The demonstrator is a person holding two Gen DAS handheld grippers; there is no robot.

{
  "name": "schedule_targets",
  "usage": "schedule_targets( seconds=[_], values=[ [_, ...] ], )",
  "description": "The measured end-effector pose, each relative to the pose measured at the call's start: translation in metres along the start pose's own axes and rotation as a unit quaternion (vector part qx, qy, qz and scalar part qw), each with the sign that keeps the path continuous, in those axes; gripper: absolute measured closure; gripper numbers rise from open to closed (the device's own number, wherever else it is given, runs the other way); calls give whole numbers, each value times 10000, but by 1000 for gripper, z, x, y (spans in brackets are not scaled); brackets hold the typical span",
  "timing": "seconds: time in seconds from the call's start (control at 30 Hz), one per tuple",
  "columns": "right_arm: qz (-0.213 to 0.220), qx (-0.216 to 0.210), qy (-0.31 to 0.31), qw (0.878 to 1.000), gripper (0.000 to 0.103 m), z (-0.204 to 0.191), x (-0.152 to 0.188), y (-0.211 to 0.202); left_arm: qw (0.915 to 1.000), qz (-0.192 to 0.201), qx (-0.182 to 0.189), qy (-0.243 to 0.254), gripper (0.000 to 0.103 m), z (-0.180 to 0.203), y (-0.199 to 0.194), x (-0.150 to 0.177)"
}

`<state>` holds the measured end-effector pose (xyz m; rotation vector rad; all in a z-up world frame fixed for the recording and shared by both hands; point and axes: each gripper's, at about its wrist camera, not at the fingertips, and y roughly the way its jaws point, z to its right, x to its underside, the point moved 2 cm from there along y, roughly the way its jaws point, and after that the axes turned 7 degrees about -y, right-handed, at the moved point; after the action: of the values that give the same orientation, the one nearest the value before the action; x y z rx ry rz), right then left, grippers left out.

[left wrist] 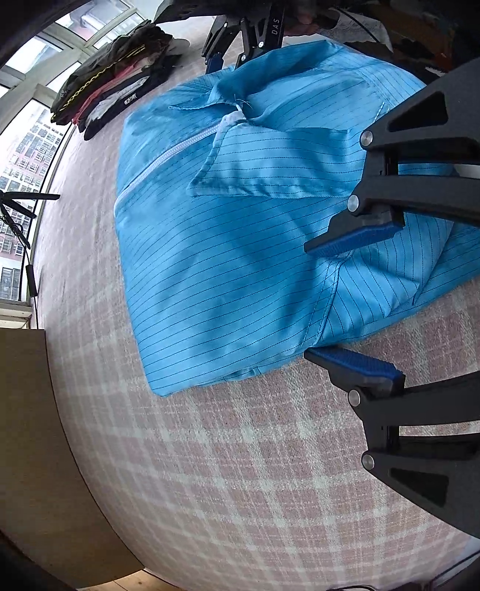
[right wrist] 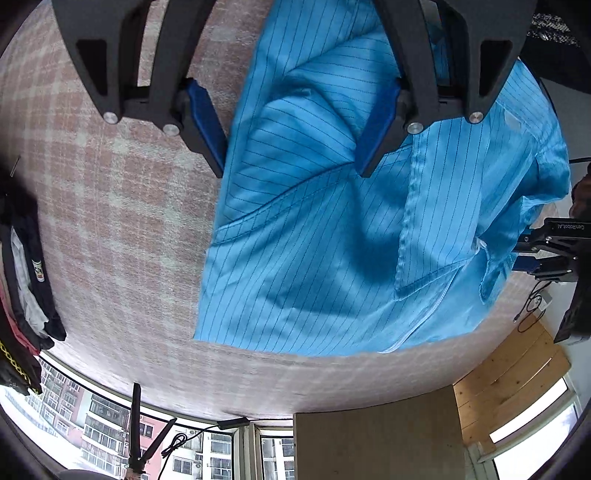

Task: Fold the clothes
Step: 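Grasp the folded coat edge with both grippers and lift it, then carry the coat with both grippers over onto the clothes stack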

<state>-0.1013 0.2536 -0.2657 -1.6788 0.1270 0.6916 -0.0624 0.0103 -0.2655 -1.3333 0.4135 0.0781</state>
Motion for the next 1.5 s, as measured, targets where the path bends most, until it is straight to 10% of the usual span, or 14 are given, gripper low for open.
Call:
schedule_targets(
  seconds=[0.27, 0.57, 0.77, 1.17, 1.5],
  values=[
    [221, -426, 498, 9976, 93, 6, 1, -7, 9974, 199, 589, -368, 90, -19, -8, 5],
    [980, -940, 1339, 9817, 96, -4, 6, -53, 9931, 478, 994, -390, 98, -35, -44, 6],
    [1619, -983, 1623, 9684, 96, -8, 2, -110, 9903, 874, 1061, 194, 99, 18, -61, -65],
    [3274, -37, 2000, 9235, 97, 91, 34, -287, 9511, 2027, 1337, 1911, 100, 246, -134, -226],
    [3998, 944, 2172, 8855, 96, 214, 42, -348, 9246, 2130, 1624, 2708, 100, 478, -113, -353]
  ],
)
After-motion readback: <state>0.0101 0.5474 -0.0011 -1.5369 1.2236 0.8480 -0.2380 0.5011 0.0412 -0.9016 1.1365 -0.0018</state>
